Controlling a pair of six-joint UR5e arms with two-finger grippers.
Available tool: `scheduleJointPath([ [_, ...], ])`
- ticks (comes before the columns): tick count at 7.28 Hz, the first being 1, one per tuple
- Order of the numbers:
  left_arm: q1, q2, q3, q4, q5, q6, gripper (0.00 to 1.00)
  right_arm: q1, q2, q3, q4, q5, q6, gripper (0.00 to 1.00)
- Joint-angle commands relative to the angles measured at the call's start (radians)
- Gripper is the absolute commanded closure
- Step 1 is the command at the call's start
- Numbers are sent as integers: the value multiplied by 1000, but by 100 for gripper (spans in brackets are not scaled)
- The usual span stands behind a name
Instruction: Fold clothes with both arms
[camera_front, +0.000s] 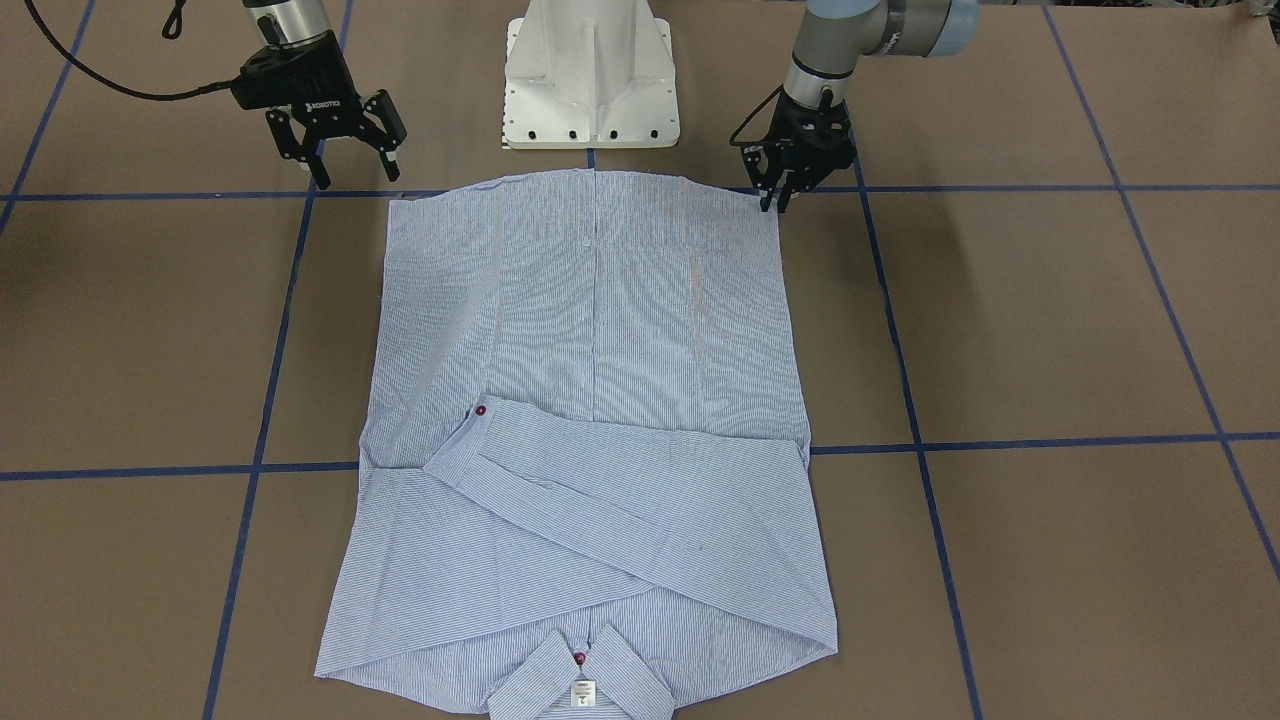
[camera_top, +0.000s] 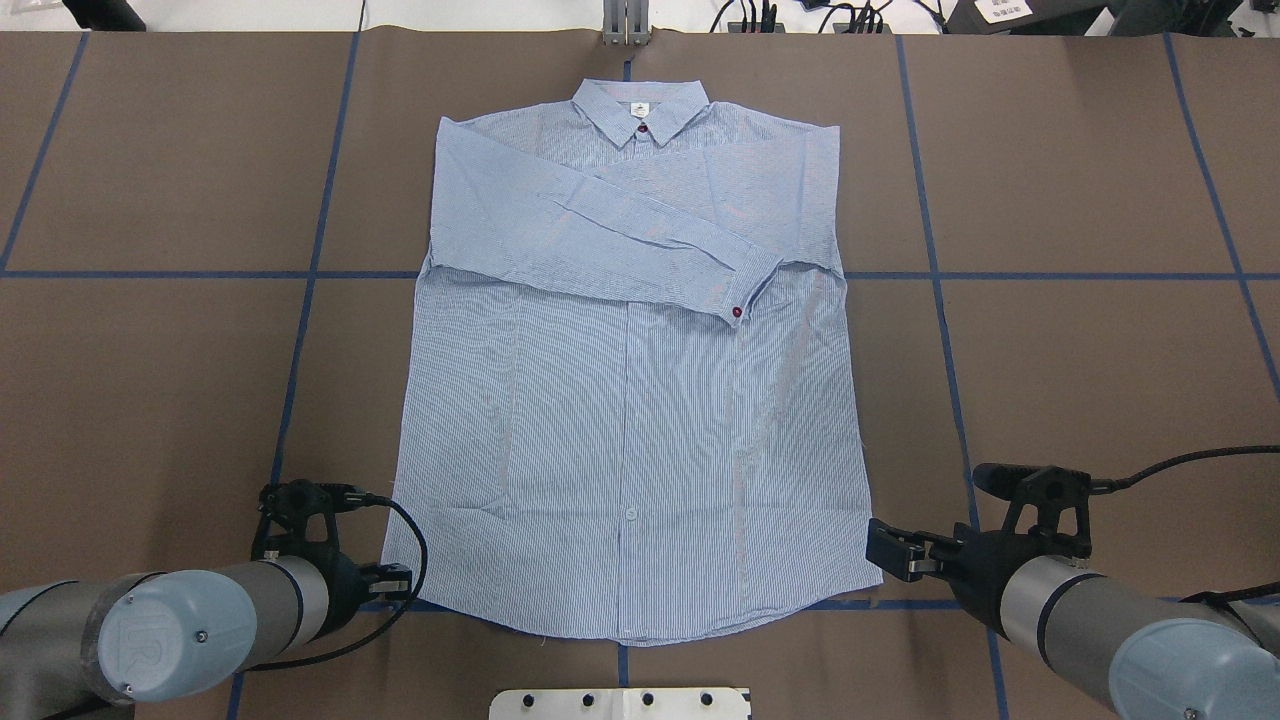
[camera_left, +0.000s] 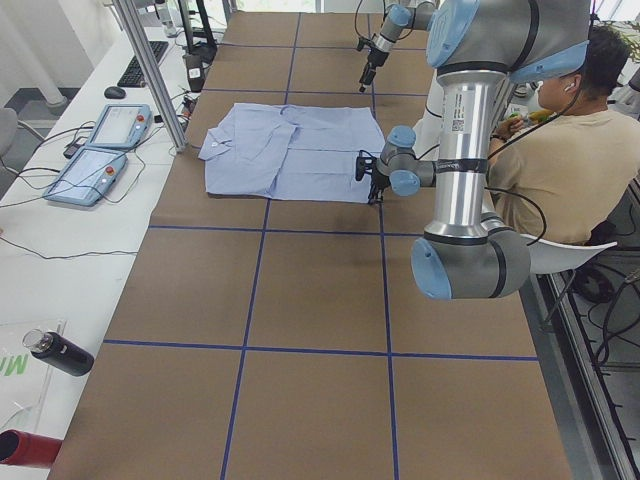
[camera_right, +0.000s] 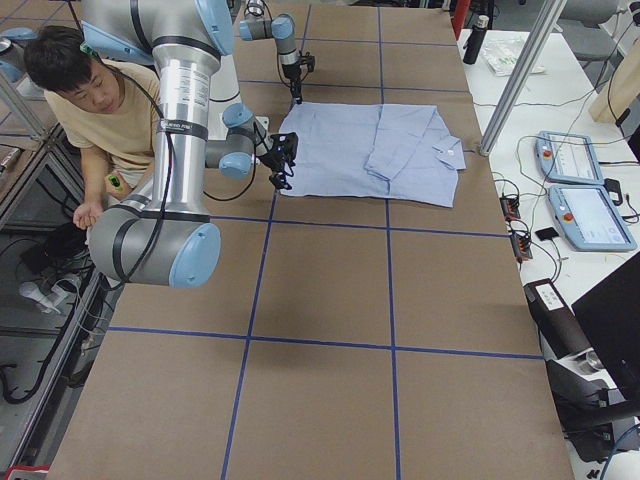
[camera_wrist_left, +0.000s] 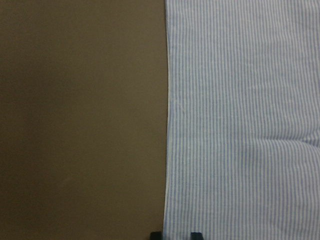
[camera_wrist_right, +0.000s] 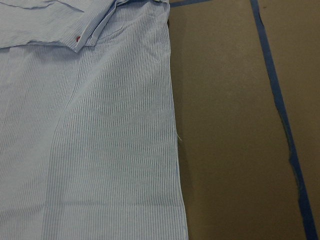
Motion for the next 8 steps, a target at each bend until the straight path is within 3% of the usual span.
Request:
scheduleJointPath([
  [1,3,0,0,-1,0,-2,73,0,0,0,1,0,0,0],
  [2,3,-1,2,-1,-1,-2,78,0,-3,0,1,0,0,0],
  [4,3,-5,-4,-1,0,-6,100,0,-6,0,1,2,-2,0],
  [5,3,-5,-10,-2,2,-8,100,2,-9,-3,3,0,2,0],
  [7,3,-5,-23,-2,2,-8,100,2,-24,-92,176,-5,2,0],
  [8,1,-6,-23,-4,3,-11,100,2,-29,-97,187,-14,3,0],
])
